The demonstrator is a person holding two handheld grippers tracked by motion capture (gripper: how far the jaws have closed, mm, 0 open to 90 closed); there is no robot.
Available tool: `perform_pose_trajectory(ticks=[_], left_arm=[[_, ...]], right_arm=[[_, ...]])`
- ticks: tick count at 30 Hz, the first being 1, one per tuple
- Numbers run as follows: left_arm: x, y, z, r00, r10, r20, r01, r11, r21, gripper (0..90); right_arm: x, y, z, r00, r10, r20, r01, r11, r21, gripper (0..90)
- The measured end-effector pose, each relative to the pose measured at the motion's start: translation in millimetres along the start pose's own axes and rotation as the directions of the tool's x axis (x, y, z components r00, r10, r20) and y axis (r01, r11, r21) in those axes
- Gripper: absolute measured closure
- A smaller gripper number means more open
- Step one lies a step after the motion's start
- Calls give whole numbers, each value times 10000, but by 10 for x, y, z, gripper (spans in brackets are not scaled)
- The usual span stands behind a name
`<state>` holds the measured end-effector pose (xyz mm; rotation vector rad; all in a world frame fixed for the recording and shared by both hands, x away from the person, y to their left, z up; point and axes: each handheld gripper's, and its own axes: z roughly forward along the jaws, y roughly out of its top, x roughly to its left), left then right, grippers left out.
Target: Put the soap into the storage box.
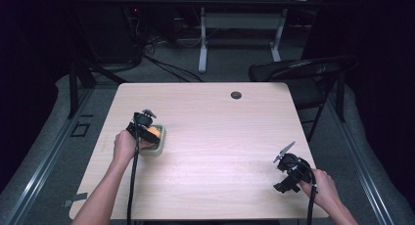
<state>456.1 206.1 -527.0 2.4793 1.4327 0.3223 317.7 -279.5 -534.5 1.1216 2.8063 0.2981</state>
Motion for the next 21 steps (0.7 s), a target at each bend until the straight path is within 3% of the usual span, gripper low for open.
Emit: perform_pose_trajectory(ticks=[1, 12, 21], left_arm=[[5, -1, -7, 10000, -62, 69, 62, 10000, -21, 160], [32, -38, -123, 9994, -97, 340, 111, 9992, -394, 139], [-35, -113, -379, 9981, -56, 618, 113, 9956, -927, 92]], right_arm=[[0, 0, 0, 10000, 0, 7, 0, 10000, -6, 156], [-10, 0, -8, 10000, -80, -5, 80, 10000, 48, 156], [-3, -11, -8, 9999, 114, 47, -113, 9999, -114, 156]])
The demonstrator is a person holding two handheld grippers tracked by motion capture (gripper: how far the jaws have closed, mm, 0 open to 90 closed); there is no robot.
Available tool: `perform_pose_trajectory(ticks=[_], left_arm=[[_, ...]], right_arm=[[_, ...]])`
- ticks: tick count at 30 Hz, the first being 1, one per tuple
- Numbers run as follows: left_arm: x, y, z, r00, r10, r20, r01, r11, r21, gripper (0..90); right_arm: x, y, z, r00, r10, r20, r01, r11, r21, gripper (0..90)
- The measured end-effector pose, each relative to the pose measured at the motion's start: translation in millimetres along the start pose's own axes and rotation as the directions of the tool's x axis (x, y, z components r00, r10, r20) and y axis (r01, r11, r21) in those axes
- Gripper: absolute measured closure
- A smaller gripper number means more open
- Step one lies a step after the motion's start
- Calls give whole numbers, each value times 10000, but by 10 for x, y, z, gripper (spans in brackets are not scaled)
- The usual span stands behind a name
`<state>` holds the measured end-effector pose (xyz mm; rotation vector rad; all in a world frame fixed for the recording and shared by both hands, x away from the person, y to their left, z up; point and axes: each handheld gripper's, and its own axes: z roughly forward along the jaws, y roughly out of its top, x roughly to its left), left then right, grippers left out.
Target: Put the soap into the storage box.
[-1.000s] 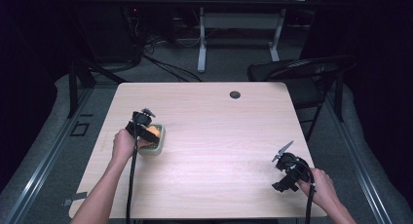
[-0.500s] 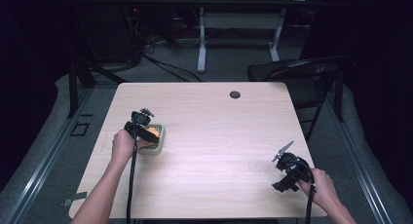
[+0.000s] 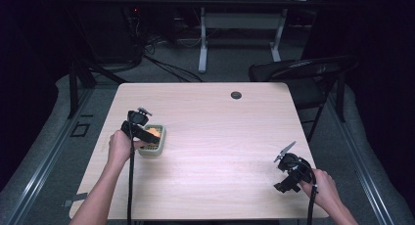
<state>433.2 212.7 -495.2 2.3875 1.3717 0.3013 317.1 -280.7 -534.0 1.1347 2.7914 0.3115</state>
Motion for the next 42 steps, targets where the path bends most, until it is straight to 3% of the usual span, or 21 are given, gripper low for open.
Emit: perform_pose_trajectory(ticks=[9, 13, 18, 22, 24, 30, 34, 42], left_arm=[[-128, -153, -251, 9997, 168, 148, -161, 9989, -435, 70], [-204, -241, -306, 9995, 279, 160, -271, 9984, -487, 64], [-275, -357, -349, 9995, 305, 102, -300, 9985, -468, 59], [-326, -458, -333, 9996, 294, 17, -293, 9989, -355, 45], [-361, -529, -303, 9995, 309, -28, -310, 9993, -219, 36], [-448, -734, -243, 9995, 319, -56, -317, 9991, 280, 13], [-478, -875, -250, 10000, 85, -50, -84, 9999, 142, 2], [-477, -900, -186, 9994, -41, 331, 36, 9999, 141, 1]], right_arm=[[-1, 0, -16, 9998, -66, 166, 65, 10000, 37, 157], [3, -4, -20, 9999, 91, 44, -91, 9998, -173, 156], [-2, 1, -30, 9999, -67, 103, 68, 10000, -42, 156], [-4, 5, -43, 9998, -107, 190, 108, 9999, -15, 156], [9, -4, -30, 9998, 58, 177, -53, 9996, -278, 156], [10, -3, -44, 9993, -82, 359, 88, 9998, -159, 156], [21, -1, -44, 9989, -148, 454, 156, 9997, -171, 156], [5, -6, -14, 9987, -92, 503, 107, 9995, -299, 156]])
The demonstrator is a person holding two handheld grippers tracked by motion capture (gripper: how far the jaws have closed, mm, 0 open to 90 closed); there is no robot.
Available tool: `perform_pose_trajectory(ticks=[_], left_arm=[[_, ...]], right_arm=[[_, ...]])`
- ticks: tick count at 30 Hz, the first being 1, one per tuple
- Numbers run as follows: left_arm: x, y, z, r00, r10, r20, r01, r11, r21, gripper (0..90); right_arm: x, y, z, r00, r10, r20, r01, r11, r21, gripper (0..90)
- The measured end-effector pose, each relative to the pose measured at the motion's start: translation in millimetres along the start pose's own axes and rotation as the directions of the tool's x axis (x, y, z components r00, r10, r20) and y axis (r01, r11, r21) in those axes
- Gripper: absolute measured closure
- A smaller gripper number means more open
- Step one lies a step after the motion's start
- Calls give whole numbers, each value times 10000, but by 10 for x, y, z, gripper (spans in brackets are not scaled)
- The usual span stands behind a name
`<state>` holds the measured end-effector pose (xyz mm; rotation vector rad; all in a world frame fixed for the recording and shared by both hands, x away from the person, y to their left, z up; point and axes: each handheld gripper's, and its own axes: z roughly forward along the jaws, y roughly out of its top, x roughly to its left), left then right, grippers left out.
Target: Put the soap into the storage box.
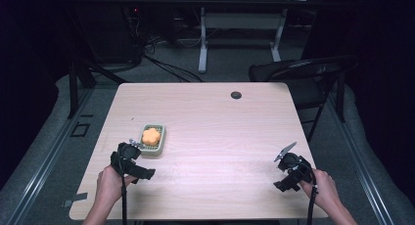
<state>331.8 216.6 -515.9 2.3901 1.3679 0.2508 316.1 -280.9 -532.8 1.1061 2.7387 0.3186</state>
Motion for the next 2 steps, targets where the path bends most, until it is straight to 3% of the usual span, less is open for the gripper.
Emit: perform_pose_trajectory(ticks=[2], left_arm=[[-17, 13, 21, 9999, 66, 117, -67, 9999, 75, 1]], right_arm=[[-15, -9, 7, 10000, -59, -61, 59, 10000, 1, 156]])
